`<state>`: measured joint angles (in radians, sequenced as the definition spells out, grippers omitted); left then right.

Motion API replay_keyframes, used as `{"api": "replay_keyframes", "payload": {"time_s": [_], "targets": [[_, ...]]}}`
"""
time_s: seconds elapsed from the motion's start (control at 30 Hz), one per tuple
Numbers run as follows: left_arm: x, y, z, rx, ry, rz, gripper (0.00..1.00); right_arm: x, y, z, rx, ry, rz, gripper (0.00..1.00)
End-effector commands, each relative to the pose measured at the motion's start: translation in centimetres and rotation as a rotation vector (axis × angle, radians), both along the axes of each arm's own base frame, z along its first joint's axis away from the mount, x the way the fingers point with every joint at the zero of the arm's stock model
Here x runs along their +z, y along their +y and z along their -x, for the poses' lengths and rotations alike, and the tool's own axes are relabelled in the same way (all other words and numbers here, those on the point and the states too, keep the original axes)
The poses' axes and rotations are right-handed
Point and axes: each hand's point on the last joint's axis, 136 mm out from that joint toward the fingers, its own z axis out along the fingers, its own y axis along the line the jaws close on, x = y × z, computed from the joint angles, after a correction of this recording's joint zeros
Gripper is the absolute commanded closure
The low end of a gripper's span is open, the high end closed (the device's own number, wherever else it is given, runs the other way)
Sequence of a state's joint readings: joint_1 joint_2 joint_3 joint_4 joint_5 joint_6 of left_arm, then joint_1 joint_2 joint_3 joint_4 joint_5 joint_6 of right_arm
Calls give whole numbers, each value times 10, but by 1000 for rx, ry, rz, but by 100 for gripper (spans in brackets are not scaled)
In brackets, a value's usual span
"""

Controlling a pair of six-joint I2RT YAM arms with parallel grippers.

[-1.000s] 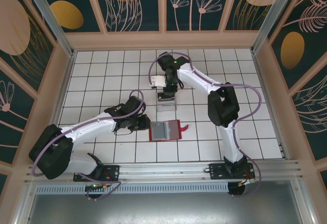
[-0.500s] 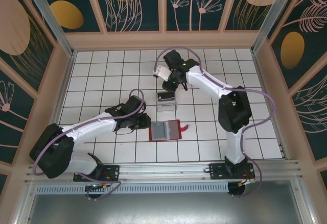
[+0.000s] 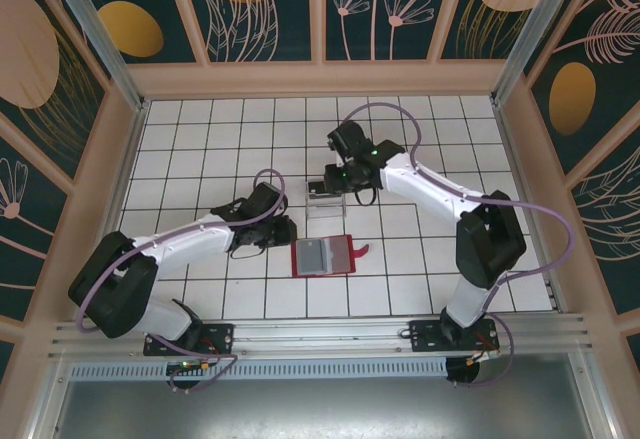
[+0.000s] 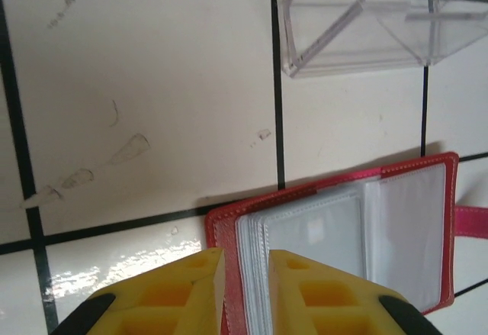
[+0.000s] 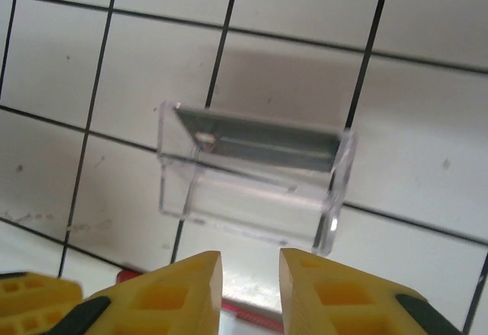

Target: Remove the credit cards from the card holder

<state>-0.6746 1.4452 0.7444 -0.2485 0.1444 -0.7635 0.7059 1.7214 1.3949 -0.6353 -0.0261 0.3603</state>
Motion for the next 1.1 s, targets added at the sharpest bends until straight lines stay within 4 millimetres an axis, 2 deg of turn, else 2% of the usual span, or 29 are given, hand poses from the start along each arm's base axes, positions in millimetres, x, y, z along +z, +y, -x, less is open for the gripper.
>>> {"api": "replay_keyframes", "payload": {"time_s": [0.0, 0.17, 0.3, 0.53, 0.63, 0.8, 1.07], "targets": [[3, 7, -17, 45, -26, 14, 76, 5, -10, 18, -180, 30, 10, 72], [3, 26, -27, 84, -29, 14, 76, -5, -2, 42, -224, 63, 42, 71], [5, 43, -34, 105, -40, -15, 75, -20, 9, 69, -214, 125, 69, 71], [2, 69, -34, 159, -37, -27, 75, -55, 32, 120, -148, 223, 127, 68], [1, 77, -33, 175, -38, -26, 75, -65, 41, 135, -131, 251, 149, 68], [0, 89, -30, 201, -42, -38, 76, -79, 57, 151, -115, 280, 184, 65], [-6, 90, -23, 197, -34, -28, 76, -97, 68, 157, -111, 301, 270, 62]]}}
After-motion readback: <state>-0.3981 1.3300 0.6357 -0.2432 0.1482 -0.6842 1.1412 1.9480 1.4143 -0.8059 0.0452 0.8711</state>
